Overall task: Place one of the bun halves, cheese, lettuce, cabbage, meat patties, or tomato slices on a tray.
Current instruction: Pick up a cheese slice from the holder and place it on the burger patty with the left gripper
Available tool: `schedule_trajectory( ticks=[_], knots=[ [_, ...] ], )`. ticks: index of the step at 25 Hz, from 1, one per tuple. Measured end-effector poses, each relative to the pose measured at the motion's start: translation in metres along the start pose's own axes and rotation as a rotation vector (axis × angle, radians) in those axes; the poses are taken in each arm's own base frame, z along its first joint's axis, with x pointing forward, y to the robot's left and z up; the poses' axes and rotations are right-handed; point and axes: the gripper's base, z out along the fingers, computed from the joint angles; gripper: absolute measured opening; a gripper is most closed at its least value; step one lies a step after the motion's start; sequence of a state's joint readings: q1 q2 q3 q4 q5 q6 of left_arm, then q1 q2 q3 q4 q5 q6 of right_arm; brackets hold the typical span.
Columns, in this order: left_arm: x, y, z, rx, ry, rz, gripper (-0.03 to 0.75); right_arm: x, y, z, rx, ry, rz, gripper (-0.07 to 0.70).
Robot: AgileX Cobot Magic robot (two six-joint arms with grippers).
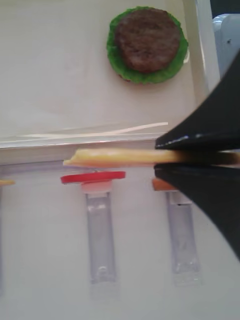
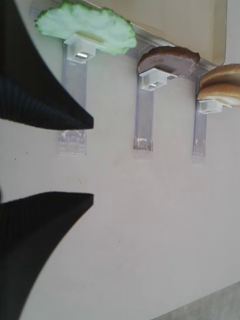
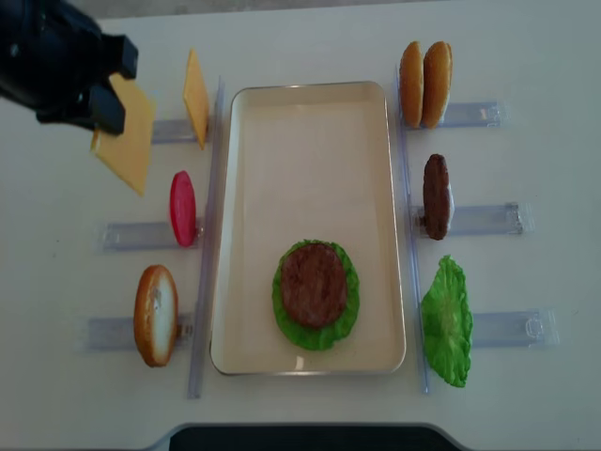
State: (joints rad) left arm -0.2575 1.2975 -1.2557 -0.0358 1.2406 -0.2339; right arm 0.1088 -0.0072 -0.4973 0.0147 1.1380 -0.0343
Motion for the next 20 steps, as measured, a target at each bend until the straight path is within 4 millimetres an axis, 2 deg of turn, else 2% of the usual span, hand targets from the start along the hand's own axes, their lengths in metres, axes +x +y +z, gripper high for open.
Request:
schedule_trajectory(
  ticks=[5,10,14,20],
  knots=[
    [0.039,0.009,-0.014,0.012,-0.026,-0.011,0.034,0.0,0.0,0.0,0.003,0.0,-0.001,0.316],
    [0.066,0.015,-0.02,0.025,-0.044,-0.054,0.034,0.0,0.0,0.0,0.004,0.0,-0.002,0.316],
    [0.077,0.018,-0.017,0.022,-0.031,-0.062,0.034,0.0,0.0,0.0,0.004,0.0,-0.002,0.315],
    [0.08,0.017,-0.013,0.028,-0.013,-0.067,0.034,0.0,0.0,0.0,-0.002,0.0,-0.004,0.314]
  ],
)
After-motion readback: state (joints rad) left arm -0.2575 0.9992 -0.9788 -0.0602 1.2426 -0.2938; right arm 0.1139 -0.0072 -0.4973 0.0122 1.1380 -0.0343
